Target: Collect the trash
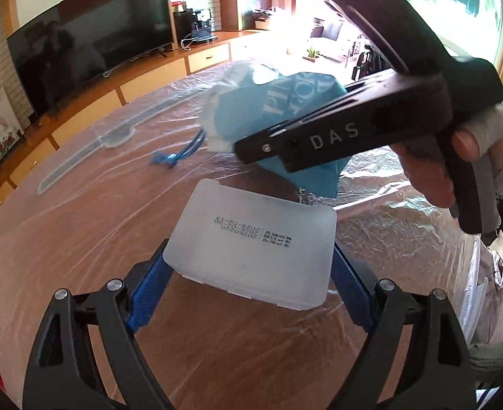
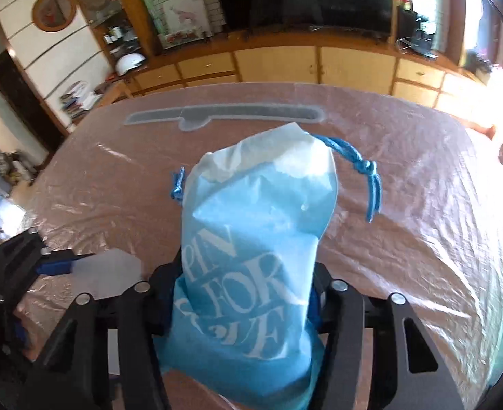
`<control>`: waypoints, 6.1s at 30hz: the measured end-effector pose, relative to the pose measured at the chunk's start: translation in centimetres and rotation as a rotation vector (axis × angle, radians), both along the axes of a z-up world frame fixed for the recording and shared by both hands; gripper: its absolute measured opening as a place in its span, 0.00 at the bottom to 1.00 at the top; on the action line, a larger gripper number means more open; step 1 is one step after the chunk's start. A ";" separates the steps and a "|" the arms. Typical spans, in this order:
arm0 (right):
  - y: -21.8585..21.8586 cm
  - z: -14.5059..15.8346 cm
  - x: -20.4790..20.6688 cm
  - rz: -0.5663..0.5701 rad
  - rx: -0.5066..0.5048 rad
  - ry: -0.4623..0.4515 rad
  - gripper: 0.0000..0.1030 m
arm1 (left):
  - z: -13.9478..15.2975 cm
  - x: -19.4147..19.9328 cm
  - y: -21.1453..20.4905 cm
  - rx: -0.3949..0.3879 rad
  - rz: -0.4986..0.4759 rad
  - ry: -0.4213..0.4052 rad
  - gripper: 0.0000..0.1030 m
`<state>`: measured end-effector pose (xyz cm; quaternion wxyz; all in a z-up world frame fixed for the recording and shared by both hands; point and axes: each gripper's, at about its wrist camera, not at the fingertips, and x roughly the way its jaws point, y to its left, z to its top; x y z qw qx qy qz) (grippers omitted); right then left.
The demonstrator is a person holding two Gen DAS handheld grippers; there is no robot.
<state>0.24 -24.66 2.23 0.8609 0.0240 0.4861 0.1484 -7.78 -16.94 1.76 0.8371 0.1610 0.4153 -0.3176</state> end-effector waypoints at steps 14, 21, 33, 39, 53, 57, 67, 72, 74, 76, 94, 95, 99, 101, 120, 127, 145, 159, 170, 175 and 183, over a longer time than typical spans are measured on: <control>0.5 1.9 -6.7 -0.027 0.088 -0.021 0.45 | 1.6 -2.7 4.5 -0.043 0.147 0.024 0.86; 1.0 3.3 -10.5 -0.014 0.118 -0.035 0.45 | 2.9 -4.2 6.5 -0.067 0.181 0.036 0.86; 2.9 4.1 -16.7 0.034 0.164 -0.035 0.45 | 3.9 -7.7 9.4 -0.090 0.205 0.031 0.86; 3.2 4.2 -19.1 0.078 0.196 -0.024 0.45 | 4.3 -9.4 10.1 -0.112 0.196 0.037 0.86; 2.9 3.6 -24.9 0.198 0.244 0.026 0.45 | 4.5 -14.3 10.2 -0.132 0.120 0.051 0.86; 3.2 2.9 -26.6 0.228 0.253 0.064 0.45 | 4.1 -15.9 9.8 -0.123 0.088 0.069 0.86; 3.8 1.2 -29.6 0.289 0.229 0.145 0.45 | 2.7 -19.7 9.0 -0.081 0.027 0.115 0.86; 4.5 -0.4 -30.6 0.318 0.205 0.196 0.45 | 0.5 -20.5 8.8 -0.053 0.029 0.165 0.86; 4.7 -1.0 -30.5 0.320 0.199 0.216 0.45 | -0.3 -20.5 8.8 -0.043 0.034 0.182 0.86; 4.9 -1.8 -30.6 0.324 0.187 0.235 0.45 | -1.3 -20.5 8.7 -0.028 0.042 0.199 0.86; 7.4 -8.4 -27.6 0.274 0.093 0.306 0.46 | -8.2 -17.8 7.6 0.113 0.100 0.234 0.86; 7.6 -8.4 -27.6 0.270 0.090 0.307 0.46 | -8.5 -17.7 7.5 0.124 0.099 0.231 0.86; 8.3 -9.3 -27.2 0.250 0.068 0.309 0.46 | -9.5 -17.0 7.3 0.152 0.093 0.222 0.86; 8.4 -10.0 -27.5 0.243 0.063 0.309 0.46 | -9.7 -16.7 6.9 0.162 0.090 0.220 0.86; 8.5 -9.6 -28.9 0.215 0.069 0.309 0.77 | -10.0 -16.0 5.7 0.126 0.027 0.260 0.87; 6.8 -7.8 -29.4 0.218 0.080 0.275 0.77 | -8.5 -17.0 6.9 0.100 0.029 0.257 0.87; 1.4 5.9 -21.4 0.014 0.058 -0.129 0.92 | 5.6 -9.0 12.3 -0.101 0.335 -0.106 0.95; -6.9 0.7 -6.6 -0.279 -0.114 -0.067 0.92 | 0.6 6.6 18.2 -0.072 0.715 -0.015 0.95; -7.4 -1.3 -5.3 -0.299 -0.180 -0.074 0.96 | -1.8 9.0 17.9 0.005 0.716 0.025 0.95; -7.3 -1.4 -5.5 -0.295 -0.182 -0.075 0.97 | -2.0 9.3 18.2 0.007 0.725 0.034 0.98; -7.4 -1.5 -5.6 -0.295 -0.182 -0.075 0.97 | -2.0 9.3 18.3 0.003 0.725 0.036 0.99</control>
